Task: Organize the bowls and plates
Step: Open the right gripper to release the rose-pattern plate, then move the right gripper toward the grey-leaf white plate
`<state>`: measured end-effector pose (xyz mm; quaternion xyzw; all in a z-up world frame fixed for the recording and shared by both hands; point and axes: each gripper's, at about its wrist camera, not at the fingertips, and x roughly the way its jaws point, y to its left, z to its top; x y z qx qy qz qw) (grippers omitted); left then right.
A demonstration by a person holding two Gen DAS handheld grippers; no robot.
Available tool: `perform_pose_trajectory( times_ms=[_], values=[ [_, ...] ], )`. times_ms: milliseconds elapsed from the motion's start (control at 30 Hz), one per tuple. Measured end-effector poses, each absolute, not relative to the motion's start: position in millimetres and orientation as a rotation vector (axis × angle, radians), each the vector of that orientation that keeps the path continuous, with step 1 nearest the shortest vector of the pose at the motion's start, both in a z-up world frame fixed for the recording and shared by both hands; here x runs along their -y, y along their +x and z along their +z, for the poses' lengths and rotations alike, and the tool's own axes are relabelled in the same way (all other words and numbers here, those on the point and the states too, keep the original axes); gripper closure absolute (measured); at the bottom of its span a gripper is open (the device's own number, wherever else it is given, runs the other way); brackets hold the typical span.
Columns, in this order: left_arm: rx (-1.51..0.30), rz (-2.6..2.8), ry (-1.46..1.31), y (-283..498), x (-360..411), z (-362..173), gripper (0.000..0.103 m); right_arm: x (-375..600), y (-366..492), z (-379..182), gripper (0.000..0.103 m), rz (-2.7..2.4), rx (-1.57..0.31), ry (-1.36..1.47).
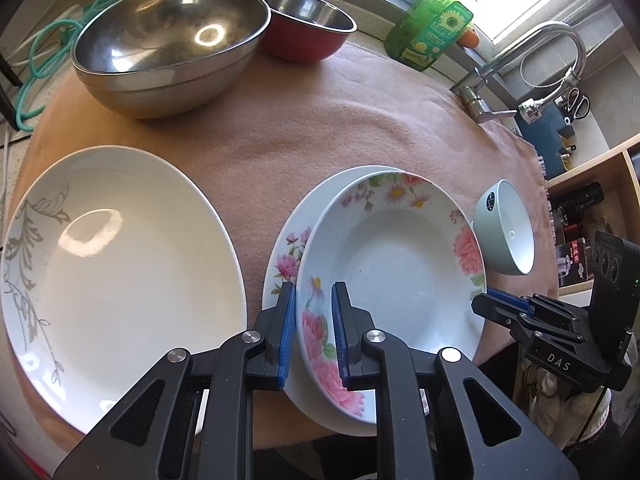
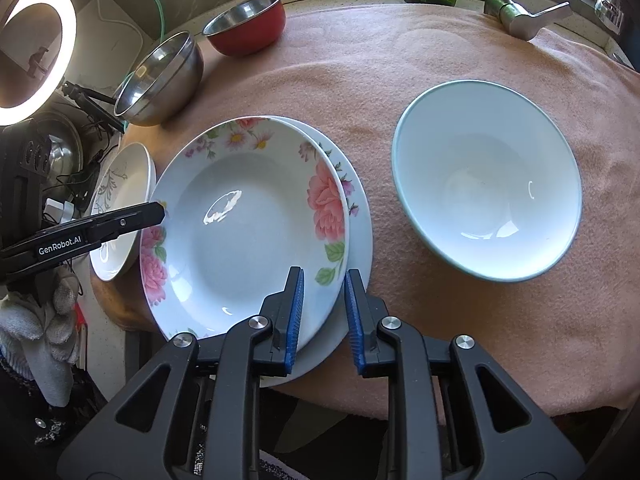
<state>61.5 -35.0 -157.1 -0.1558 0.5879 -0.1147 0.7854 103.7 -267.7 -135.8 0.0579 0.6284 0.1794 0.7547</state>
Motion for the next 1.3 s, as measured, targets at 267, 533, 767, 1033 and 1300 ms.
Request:
perform_pose_trajectory(
  times_ms=[267,533,767,1033,1300],
  values=[
    [-1.263,-0.250,-0.348,60,33,-154,0.088,268,103,-125,0.054,0.380,-1.340,0.123],
    [-1.210,-0.253,-0.363,53,21,-137,0.062,263,102,-96,0.031,0.387,-1.238,0.136],
    [-1.149,-0.190,-0.380,38,-3,-124,0.052,241,105,-81,0.018,0.424,-1.196,0.103],
    [-1.113,-0.077,-0.452,17,-50,-120,0.052,210,108,-73,0.018,0.482,-1.184,0.088],
    [-1.078,0.043,-0.529,-8,-97,-122,0.052,176,121,-74,0.018,0.555,-1.191,0.095]
  ],
)
